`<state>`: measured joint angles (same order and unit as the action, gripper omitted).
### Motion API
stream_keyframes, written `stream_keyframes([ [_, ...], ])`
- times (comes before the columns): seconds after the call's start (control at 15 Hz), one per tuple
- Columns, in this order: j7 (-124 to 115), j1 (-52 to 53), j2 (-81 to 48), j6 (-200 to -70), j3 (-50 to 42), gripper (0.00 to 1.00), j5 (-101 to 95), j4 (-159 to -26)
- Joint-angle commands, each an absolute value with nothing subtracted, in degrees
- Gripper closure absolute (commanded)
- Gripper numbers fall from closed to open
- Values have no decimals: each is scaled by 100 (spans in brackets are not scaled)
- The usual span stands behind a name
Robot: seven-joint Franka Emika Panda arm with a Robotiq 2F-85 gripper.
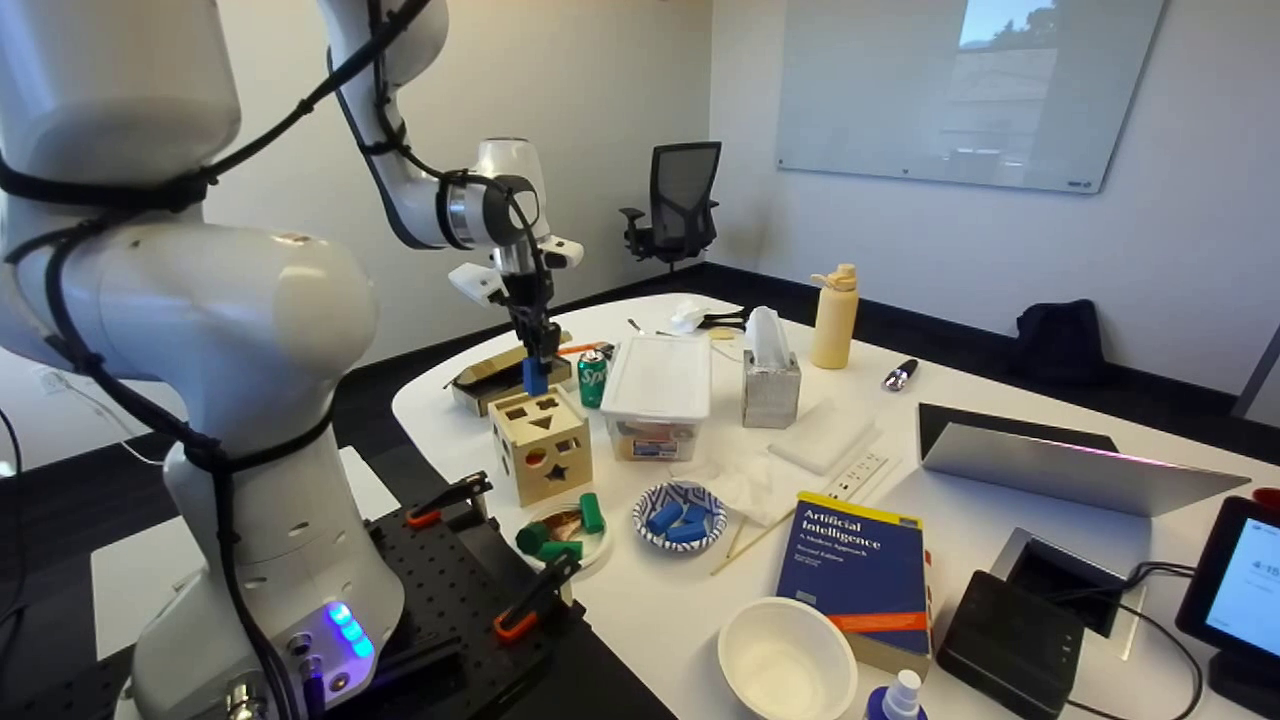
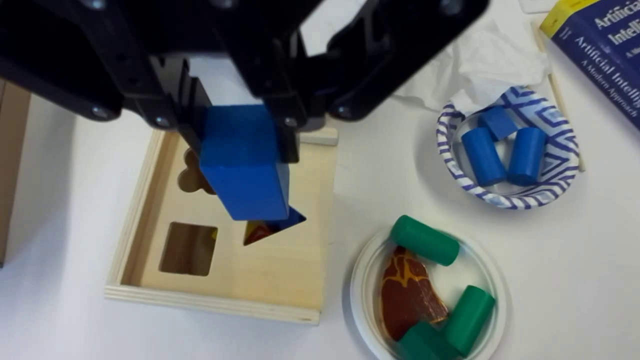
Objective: Move the blue bock to the brown box
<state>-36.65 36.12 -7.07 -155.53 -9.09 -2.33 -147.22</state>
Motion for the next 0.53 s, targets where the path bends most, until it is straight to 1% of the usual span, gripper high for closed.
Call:
stream_keyframes([
  [0.0, -4067, 2920, -725, -15368, -115, 91, -421, -14639],
  [0.2, -4280, 2522, -832, -15473, 305, 91, -406, -14624],
  [0.47, -4488, 2309, -1024, -15484, 581, 91, -364, -14558],
])
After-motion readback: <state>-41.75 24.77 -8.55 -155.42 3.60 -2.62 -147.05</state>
